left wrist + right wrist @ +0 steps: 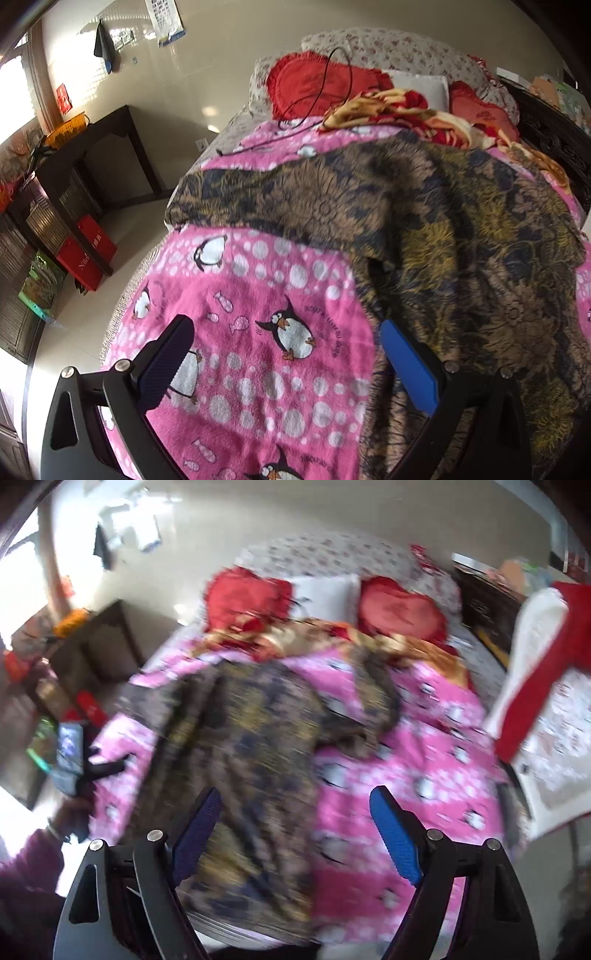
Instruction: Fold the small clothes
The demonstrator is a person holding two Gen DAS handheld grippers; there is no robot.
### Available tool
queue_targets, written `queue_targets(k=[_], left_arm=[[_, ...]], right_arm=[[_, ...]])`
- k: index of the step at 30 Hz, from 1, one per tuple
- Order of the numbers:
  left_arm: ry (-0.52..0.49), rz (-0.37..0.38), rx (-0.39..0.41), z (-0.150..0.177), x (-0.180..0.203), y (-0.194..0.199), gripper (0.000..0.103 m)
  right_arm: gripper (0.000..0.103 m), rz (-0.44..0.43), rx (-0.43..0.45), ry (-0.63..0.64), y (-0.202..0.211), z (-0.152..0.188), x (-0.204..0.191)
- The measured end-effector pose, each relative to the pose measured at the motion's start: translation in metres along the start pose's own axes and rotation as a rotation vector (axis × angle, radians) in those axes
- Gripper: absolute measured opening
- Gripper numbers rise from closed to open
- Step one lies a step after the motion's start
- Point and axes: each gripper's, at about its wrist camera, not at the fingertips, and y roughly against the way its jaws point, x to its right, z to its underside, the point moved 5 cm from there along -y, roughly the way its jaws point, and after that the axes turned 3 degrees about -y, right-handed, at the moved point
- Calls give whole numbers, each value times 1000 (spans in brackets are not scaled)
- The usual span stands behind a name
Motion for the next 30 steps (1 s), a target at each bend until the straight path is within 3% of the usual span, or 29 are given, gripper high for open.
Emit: queue_targets(k=[2, 7, 12, 21, 30], left_arm=[[11, 24, 7, -7, 2, 11, 103], [43, 62, 8, -19, 11, 25, 103], [48, 62, 3, -23, 21, 24, 103], [43, 120, -22, -29, 55, 8, 103], [85, 169, -46, -31, 68, -9, 103]], right_arm=[[79, -13, -4, -1, -19, -13, -25], [79, 50, 39, -7, -75, -34, -61], [79, 117, 59, 46, -127, -30, -79], [79, 163, 26, 1, -184, -18, -72], [79, 196, -7, -55, -211, -17, -62]])
